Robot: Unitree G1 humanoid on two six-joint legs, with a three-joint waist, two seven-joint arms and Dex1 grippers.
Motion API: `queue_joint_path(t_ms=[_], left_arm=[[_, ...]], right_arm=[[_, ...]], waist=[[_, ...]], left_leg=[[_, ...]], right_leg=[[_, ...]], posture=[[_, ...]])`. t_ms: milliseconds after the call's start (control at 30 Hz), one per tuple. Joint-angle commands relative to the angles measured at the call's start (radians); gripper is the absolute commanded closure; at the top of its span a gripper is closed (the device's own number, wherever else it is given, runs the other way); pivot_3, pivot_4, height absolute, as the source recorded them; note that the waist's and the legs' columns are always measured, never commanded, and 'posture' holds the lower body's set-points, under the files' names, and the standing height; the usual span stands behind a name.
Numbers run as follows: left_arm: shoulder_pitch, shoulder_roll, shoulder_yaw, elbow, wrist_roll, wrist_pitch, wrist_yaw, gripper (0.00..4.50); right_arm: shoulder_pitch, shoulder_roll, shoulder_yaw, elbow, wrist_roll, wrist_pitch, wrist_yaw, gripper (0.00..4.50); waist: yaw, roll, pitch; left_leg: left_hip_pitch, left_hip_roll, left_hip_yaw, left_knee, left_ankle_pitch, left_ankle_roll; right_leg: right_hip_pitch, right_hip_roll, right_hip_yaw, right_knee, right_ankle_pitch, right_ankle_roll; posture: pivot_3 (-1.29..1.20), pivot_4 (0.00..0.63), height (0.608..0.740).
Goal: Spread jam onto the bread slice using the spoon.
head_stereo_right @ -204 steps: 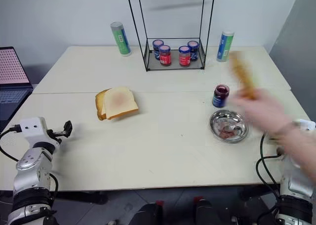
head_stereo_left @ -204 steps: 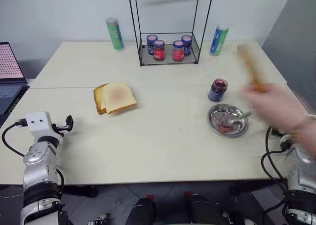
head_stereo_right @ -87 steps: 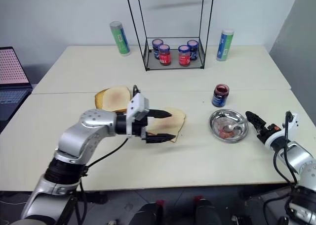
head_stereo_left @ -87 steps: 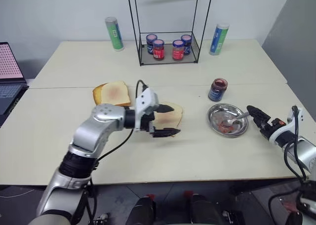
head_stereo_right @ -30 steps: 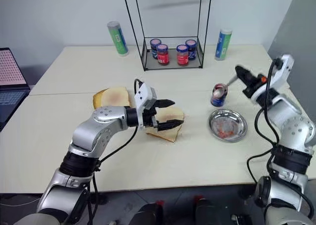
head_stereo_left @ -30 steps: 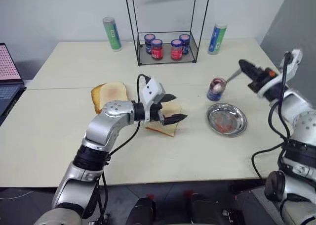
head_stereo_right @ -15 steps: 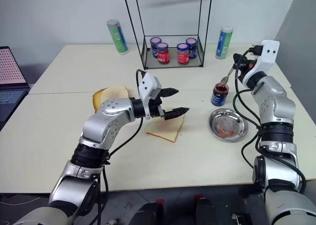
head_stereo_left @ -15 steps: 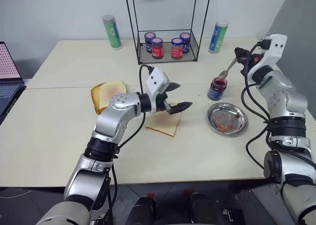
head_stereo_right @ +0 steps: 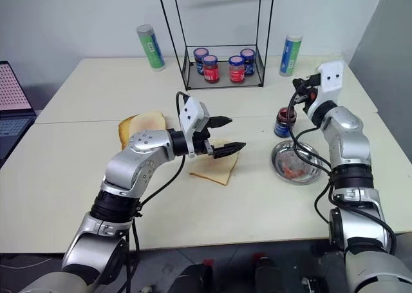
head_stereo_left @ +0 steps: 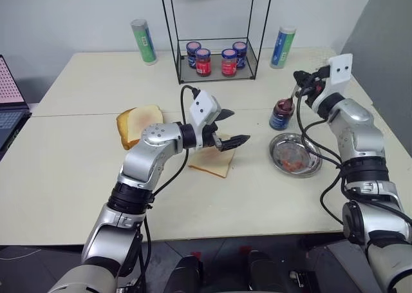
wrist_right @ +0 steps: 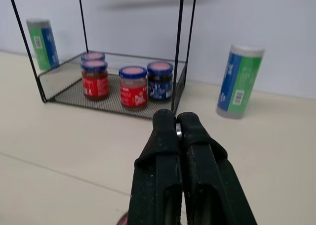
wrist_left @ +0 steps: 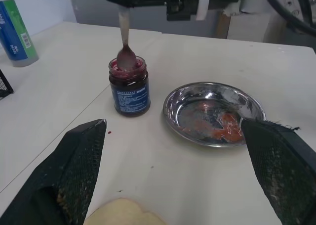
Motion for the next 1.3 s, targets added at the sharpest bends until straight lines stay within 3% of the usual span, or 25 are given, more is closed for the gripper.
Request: queue_joint_path(t_ms=[33, 633, 1300], left_arm=[[-0.005, 0.008, 0.017, -0.043, -0.009, 0.003, 0.0, 0.0], [-0.003, 0.001, 0.017, -0.043, -0.005, 0.001, 0.006, 0.0], [-0.007, 0.004, 0.019, -0.033, -0.001, -0.008, 0.003, 0.0]], right_arm=[[0.003, -0.007, -0.011, -0.027, -0.009, -0.022, 0.009, 4.46], [-0.062, 0.064, -0.218, -0.02, 0.188, 0.21, -0.124, 4.46], [-0.084, 0.062, -0.251, -0.047, 0.224, 0.251, -0.171, 4.46]], waist=[[-0.001, 0.0, 0.0], [-0.001, 0.0, 0.0], [-0.003, 0.0, 0.0]], left_leg=[[0.0, 0.0, 0.0, 0.0, 0.0, 0.0], [0.0, 0.0, 0.0, 0.0, 0.0, 0.0], [0.0, 0.0, 0.0, 0.0, 0.0, 0.0]], right_leg=[[0.0, 0.0, 0.0, 0.0, 0.0, 0.0], [0.0, 0.0, 0.0, 0.0, 0.0, 0.0], [0.0, 0.0, 0.0, 0.001, 0.0, 0.0]], posture=[[0.0, 0.15, 0.74], [0.0, 0.15, 0.74], [0.0, 0.15, 0.74]])
